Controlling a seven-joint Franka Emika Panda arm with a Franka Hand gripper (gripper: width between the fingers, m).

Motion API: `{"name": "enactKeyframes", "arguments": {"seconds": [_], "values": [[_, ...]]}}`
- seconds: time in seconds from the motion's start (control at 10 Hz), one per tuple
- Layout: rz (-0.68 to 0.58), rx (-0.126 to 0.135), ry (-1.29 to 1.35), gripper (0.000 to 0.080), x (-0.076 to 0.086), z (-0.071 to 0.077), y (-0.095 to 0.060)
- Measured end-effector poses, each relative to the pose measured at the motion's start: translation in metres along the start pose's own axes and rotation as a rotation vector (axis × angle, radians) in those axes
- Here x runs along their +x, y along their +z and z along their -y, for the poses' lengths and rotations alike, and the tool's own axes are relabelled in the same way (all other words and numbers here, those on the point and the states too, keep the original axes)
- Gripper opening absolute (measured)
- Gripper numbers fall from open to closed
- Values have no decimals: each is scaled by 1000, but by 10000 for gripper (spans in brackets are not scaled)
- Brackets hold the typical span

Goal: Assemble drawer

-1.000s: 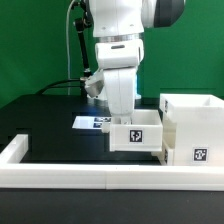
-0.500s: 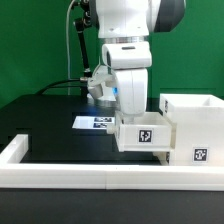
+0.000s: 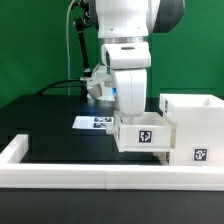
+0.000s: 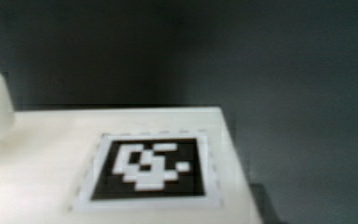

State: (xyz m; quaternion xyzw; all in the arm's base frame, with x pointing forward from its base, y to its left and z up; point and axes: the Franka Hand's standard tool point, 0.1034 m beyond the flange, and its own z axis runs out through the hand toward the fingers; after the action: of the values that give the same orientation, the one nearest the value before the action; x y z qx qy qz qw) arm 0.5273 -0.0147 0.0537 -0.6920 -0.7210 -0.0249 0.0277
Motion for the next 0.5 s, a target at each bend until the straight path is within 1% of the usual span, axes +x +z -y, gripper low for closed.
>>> {"name": "enactKeyframes", "arguments": {"seconds": [0.3, 0.5], "values": [[1, -7, -4, 44, 3, -3, -4], [0, -7, 0, 44, 5, -3, -4]]}}
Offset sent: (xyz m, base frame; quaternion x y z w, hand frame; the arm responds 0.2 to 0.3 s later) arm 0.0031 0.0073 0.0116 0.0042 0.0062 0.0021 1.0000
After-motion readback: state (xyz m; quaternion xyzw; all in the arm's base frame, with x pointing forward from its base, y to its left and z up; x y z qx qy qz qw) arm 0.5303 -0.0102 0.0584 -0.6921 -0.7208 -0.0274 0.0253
